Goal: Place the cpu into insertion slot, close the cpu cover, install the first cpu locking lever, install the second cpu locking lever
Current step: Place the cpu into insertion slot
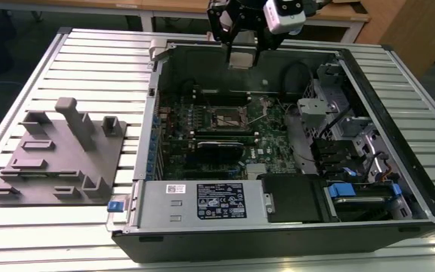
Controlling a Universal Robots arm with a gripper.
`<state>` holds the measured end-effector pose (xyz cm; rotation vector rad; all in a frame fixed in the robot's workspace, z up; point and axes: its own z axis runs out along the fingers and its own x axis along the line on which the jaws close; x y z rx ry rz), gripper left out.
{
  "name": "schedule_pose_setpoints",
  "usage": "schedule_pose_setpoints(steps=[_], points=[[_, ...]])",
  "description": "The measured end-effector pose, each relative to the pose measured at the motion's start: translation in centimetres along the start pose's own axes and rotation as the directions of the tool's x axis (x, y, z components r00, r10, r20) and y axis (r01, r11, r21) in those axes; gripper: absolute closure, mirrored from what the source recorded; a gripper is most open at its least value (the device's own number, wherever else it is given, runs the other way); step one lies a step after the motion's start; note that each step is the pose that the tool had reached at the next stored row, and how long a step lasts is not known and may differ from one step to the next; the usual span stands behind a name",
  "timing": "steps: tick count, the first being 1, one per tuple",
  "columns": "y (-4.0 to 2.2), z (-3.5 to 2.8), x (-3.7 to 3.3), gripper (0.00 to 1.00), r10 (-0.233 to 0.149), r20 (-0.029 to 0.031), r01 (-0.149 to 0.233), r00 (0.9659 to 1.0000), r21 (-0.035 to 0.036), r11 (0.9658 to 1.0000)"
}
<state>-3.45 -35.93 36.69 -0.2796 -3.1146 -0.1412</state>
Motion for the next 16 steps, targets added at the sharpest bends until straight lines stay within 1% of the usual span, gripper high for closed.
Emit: schedule_pose_setpoints(steps=[7,13,16], points=[[0.00,0.00,0.00,0.46,0.023,0.0021,-0.023,0.9997,-0.0004,0.9997],[0.00,0.02,0.00,0.46,0.060,0.0053,-0.060,0.9982,-0.0012,0.9982],[0.00,0.02,0.00,0.46,0.061,0.0054,-0.061,0.9981,-0.0013,0.9981]])
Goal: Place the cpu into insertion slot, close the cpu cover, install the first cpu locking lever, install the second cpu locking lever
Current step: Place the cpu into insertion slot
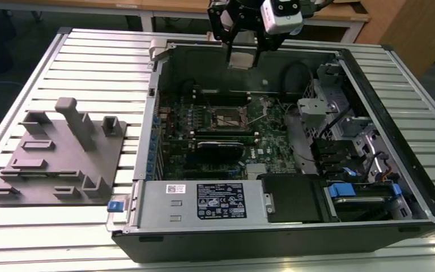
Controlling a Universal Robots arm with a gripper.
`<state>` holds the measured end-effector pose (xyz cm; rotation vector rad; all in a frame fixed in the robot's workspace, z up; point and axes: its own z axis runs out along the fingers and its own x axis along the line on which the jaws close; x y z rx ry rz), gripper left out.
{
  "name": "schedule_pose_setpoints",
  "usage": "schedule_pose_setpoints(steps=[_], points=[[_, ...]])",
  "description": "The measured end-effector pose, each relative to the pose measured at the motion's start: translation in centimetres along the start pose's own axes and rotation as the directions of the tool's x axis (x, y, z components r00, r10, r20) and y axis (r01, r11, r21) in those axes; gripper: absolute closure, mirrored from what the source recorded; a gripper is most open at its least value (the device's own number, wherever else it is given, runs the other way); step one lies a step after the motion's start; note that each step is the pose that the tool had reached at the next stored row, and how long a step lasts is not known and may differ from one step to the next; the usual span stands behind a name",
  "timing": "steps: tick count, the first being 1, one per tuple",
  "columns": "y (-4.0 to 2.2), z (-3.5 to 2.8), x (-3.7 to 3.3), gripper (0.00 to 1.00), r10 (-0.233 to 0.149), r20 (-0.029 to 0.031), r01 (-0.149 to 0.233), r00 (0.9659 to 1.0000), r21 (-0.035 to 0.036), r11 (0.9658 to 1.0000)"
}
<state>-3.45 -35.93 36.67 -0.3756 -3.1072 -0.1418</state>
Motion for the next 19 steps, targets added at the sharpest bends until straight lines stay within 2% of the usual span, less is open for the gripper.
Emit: schedule_pose_setpoints(steps=[13,19], points=[[0.00,0.00,0.00,0.46,0.001,0.0001,-0.001,1.0000,0.0001,1.0000],[0.00,0.00,0.00,0.46,0.029,0.0026,-0.029,0.9996,-0.0005,0.9996]])
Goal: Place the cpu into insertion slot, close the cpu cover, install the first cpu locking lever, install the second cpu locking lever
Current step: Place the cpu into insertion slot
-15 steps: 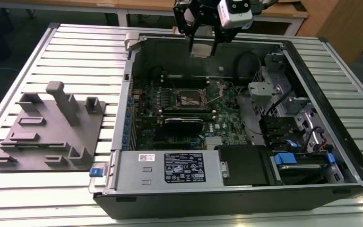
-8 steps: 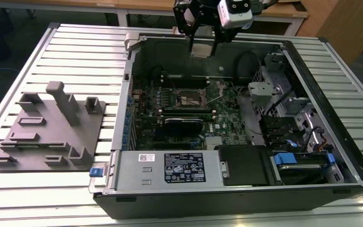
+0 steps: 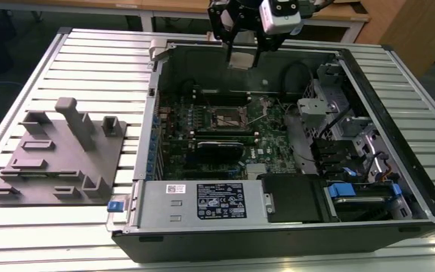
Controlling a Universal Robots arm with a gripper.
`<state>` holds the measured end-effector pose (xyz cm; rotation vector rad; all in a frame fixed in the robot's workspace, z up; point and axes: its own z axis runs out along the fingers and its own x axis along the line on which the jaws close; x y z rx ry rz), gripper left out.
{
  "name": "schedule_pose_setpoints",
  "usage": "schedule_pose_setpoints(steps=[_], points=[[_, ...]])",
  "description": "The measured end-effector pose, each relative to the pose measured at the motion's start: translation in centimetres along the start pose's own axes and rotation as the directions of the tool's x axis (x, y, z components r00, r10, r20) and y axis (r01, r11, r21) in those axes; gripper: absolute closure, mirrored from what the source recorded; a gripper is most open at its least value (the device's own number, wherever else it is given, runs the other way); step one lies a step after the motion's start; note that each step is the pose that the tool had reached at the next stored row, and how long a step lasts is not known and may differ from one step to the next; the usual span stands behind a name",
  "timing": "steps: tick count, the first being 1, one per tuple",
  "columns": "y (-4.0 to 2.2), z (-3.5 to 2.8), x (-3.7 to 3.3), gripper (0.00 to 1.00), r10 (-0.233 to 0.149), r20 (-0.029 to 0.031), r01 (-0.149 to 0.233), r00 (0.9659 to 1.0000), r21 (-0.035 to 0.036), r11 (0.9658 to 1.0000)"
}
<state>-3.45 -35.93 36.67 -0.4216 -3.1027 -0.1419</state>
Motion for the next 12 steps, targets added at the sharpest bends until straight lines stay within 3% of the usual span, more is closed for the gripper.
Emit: schedule_pose_setpoints(steps=[6,12], points=[[0.00,0.01,0.00,0.46,0.042,0.0037,-0.042,0.9991,-0.0009,0.9991],[0.00,0.04,0.00,0.46,0.097,0.0086,-0.097,0.9952,-0.0023,0.9953]])
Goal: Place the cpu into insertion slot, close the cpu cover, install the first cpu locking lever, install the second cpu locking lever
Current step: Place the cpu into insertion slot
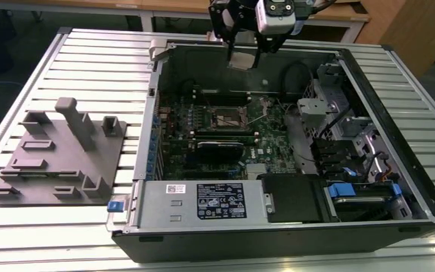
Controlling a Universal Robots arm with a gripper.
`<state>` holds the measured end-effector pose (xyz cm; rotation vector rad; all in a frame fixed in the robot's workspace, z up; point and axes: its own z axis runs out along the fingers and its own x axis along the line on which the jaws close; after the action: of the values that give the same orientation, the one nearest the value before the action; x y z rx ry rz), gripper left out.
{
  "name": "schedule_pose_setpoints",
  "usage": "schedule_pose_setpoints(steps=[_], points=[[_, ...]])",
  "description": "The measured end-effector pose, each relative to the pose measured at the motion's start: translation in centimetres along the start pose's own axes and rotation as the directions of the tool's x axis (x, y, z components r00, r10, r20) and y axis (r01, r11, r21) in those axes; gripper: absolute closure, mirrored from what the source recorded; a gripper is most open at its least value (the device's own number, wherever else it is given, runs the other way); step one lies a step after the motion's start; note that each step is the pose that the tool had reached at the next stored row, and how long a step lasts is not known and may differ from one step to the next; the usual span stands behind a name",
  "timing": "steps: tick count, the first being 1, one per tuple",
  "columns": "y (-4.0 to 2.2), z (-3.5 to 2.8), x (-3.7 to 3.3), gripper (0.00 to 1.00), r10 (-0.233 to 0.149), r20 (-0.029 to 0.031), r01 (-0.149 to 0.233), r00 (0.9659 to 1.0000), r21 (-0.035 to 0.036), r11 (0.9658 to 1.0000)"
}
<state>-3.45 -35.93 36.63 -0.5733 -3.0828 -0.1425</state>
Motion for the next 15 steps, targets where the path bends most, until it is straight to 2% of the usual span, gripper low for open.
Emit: schedule_pose_setpoints(steps=[8,15], points=[[0.00,0.02,0.00,0.46,0.052,0.0046,-0.052,0.9986,-0.0012,0.9987],[0.00,0.05,0.00,0.46,0.101,0.0089,-0.101,0.9948,-0.0024,0.9949]])
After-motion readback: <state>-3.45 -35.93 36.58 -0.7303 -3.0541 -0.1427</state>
